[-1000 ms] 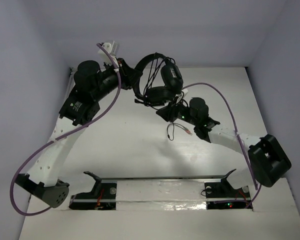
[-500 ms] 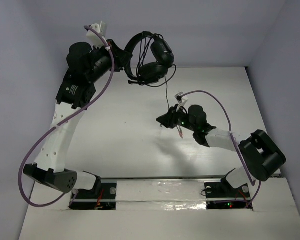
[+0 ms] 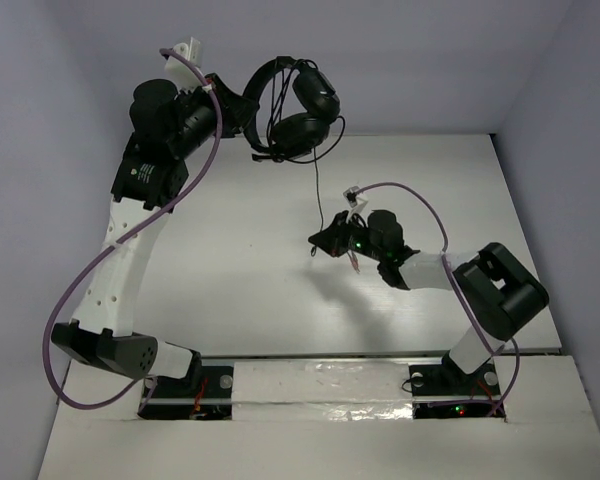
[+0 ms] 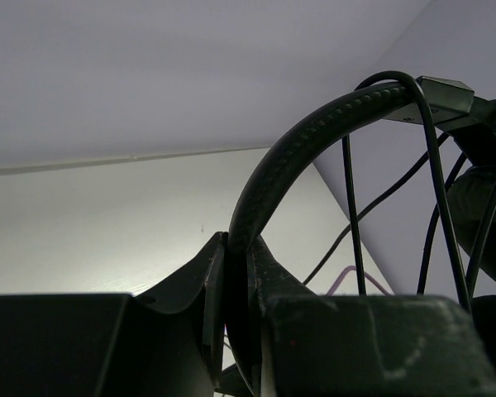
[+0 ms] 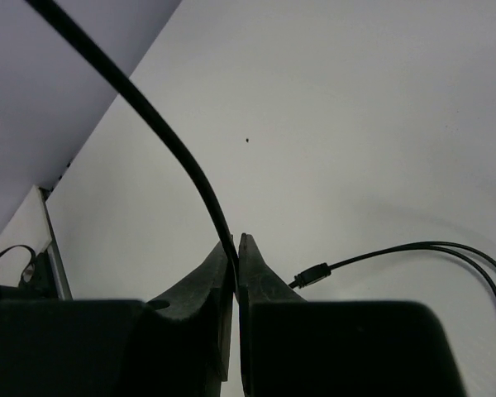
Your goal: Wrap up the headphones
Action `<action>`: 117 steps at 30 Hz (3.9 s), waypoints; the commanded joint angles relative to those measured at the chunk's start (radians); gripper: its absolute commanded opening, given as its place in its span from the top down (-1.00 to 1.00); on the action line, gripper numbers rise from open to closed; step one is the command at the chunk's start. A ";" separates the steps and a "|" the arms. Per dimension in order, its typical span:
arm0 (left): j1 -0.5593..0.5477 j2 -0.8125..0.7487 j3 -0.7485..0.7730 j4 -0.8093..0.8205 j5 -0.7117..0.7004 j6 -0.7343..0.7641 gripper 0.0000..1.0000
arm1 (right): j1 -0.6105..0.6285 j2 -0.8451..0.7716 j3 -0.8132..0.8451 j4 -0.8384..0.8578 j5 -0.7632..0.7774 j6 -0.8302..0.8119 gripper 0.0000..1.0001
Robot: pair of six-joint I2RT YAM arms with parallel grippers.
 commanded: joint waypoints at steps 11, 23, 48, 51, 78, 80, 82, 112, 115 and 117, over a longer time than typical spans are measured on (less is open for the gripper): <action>0.004 -0.023 -0.081 0.191 -0.381 -0.038 1.00 | 0.102 -0.138 0.026 -0.153 0.130 -0.008 1.00; -0.034 0.054 -0.294 0.260 -0.682 0.005 1.00 | 0.361 -0.271 0.274 -0.835 0.424 -0.123 1.00; -0.321 0.086 -0.721 0.426 -0.753 0.169 1.00 | 0.430 -0.310 0.698 -1.343 0.744 -0.390 1.00; -0.355 0.037 -0.788 0.412 -0.710 0.197 1.00 | 0.430 -0.293 0.701 -1.332 0.790 -0.410 1.00; -0.295 0.113 -0.750 0.432 -0.423 -0.042 1.00 | 0.412 -0.471 0.594 -1.366 0.391 -0.292 1.00; -0.268 0.126 -0.718 0.461 -0.351 -0.079 1.00 | 0.423 -0.457 0.597 -1.347 0.341 -0.286 1.00; -0.257 0.165 -0.685 0.476 -0.343 -0.107 1.00 | 0.467 -0.429 0.609 -1.338 0.310 -0.284 1.00; -0.314 0.100 -0.877 0.580 -0.374 0.045 1.00 | 0.561 -0.374 0.830 -1.482 0.748 -0.407 1.00; -0.323 0.018 -0.945 0.573 -0.339 0.074 1.00 | 0.561 -0.385 0.814 -1.519 0.823 -0.425 1.00; -0.361 -0.031 -0.968 0.533 -0.339 0.135 1.00 | 0.561 -0.383 0.813 -1.560 0.856 -0.439 1.00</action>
